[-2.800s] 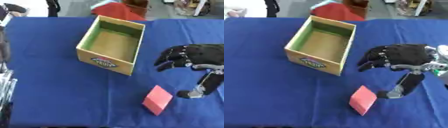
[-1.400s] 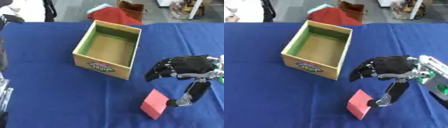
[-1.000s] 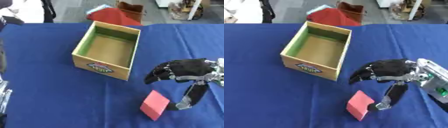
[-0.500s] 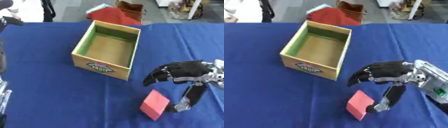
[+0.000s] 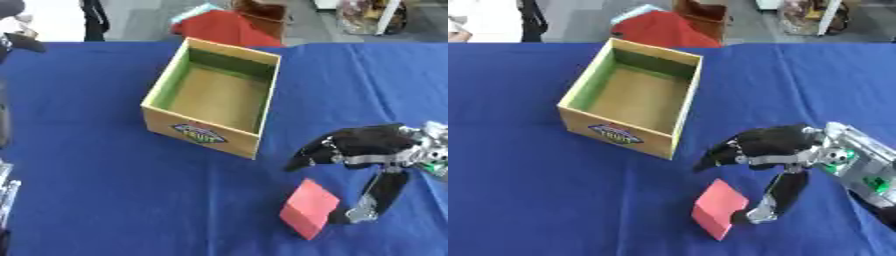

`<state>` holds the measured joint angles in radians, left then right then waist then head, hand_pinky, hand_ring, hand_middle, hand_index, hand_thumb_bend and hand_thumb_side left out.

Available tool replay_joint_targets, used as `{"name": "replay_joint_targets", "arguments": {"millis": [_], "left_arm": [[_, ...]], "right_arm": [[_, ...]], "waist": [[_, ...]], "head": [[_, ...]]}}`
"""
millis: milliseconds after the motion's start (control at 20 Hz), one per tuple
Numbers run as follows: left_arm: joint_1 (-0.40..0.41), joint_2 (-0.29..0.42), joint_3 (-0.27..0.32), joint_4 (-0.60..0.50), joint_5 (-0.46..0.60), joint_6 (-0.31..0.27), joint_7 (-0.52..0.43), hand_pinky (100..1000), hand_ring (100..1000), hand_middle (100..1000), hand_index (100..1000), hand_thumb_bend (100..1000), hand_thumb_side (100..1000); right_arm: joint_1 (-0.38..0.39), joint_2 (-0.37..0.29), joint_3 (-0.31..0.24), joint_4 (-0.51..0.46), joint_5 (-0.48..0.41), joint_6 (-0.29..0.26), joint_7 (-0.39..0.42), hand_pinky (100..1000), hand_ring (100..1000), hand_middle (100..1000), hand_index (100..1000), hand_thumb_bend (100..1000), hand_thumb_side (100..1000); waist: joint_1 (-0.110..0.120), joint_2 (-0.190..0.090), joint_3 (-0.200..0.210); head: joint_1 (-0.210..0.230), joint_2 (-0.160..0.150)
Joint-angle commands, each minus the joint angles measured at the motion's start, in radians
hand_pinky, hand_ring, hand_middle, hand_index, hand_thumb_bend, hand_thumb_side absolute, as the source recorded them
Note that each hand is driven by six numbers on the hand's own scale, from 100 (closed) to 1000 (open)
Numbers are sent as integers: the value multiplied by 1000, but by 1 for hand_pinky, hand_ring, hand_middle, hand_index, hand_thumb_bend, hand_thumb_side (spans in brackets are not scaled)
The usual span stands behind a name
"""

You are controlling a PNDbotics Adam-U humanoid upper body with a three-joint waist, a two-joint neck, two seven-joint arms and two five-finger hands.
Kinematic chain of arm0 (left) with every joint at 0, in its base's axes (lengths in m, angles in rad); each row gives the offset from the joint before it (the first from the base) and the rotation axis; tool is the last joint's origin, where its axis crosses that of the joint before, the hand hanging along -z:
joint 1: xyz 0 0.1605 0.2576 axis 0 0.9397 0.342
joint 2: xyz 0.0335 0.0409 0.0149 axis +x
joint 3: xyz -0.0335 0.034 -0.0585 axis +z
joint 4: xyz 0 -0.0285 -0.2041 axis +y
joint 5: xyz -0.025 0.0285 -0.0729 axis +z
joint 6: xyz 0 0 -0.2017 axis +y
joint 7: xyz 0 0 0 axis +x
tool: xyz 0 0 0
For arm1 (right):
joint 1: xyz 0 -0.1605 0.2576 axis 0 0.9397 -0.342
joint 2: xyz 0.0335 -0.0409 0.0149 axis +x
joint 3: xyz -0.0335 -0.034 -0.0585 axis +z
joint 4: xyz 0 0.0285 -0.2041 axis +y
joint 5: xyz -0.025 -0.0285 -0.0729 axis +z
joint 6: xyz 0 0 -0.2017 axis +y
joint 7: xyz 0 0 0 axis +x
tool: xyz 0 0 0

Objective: Pick up objects on the table and place them in the box.

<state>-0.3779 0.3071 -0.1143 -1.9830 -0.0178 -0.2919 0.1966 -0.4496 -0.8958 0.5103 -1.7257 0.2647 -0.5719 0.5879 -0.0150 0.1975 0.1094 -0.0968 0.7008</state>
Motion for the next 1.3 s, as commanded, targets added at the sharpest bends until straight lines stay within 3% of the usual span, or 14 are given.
{"name": "replay_joint_targets", "arguments": {"millis": [50, 650, 950, 1300], "left_arm": [[-13, 20, 4, -17, 2, -1, -4, 554, 783, 798, 844, 100, 875], [-13, 23, 3, -17, 3, 0, -8, 552, 783, 797, 844, 100, 875], [-10, 26, 1, -17, 1, 3, -13, 551, 783, 797, 844, 100, 876], [-9, 26, 1, -17, 2, 4, -18, 551, 784, 797, 845, 100, 876]], "right_arm": [[-17, -25, -4, 1, -24, -181, 202, 780, 830, 835, 990, 350, 676], [-29, -54, 10, 11, -46, -181, 234, 806, 848, 863, 994, 386, 670], [-50, -88, 19, 16, -19, -203, 225, 834, 860, 881, 987, 443, 706], [-54, -85, 23, 29, 30, -235, 202, 845, 864, 891, 987, 483, 718]], "waist": [[2, -11, 2], [3, -5, 0], [0, -6, 0], [-2, -2, 3]], "head": [[-4, -6], [-5, -7], [-3, -2], [-7, -8]]}}
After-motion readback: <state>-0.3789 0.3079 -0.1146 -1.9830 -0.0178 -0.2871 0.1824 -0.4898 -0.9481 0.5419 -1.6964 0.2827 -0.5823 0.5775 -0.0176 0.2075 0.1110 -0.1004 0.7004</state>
